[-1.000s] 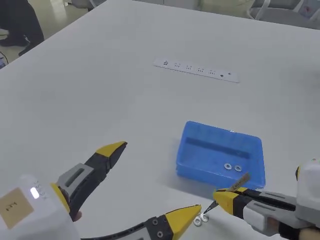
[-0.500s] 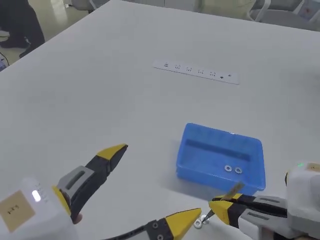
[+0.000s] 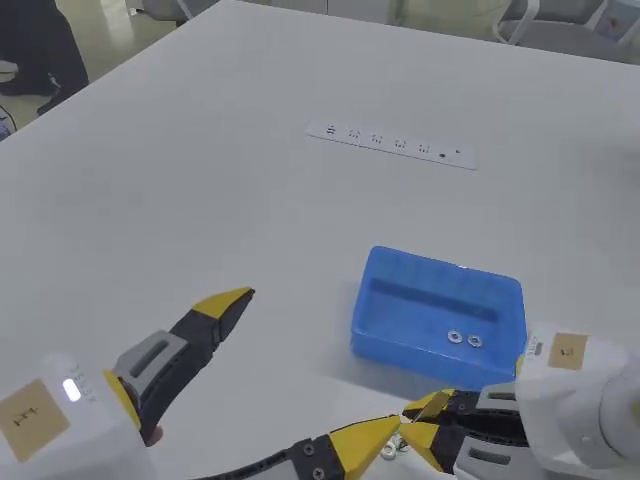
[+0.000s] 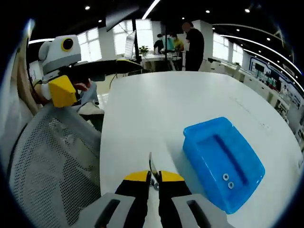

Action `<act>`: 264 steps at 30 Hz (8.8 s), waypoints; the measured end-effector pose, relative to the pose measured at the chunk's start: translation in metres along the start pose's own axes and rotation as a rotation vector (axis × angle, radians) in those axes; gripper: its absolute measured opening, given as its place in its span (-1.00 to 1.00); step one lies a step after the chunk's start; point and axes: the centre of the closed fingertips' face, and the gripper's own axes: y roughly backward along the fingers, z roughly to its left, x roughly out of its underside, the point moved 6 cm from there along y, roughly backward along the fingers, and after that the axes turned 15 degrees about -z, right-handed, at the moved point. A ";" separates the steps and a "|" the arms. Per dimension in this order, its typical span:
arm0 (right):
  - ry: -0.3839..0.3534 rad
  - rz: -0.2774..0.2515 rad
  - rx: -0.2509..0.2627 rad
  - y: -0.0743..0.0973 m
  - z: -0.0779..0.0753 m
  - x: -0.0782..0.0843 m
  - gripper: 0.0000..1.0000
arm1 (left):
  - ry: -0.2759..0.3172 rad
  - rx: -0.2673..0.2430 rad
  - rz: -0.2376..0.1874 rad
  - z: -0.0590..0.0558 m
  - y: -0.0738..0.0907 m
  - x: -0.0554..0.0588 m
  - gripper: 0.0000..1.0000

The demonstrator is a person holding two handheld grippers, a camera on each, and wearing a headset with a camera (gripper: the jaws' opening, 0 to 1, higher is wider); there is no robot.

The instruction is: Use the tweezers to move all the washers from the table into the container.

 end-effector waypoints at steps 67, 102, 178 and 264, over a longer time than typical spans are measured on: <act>0.014 -0.023 -0.049 -0.002 0.010 0.005 -0.91 | -0.004 0.015 -0.001 -0.001 0.001 0.000 0.70; -0.561 -0.499 0.220 0.056 -0.092 -0.055 -0.94 | -0.004 0.015 0.002 -0.001 0.000 -0.001 0.69; -0.376 -0.341 0.029 0.009 -0.027 -0.050 -0.95 | -0.012 0.018 0.006 0.000 0.000 0.001 0.68; -0.263 -0.431 0.052 0.019 -0.042 -0.063 -0.95 | -0.014 0.049 -0.005 -0.004 0.000 -0.001 0.68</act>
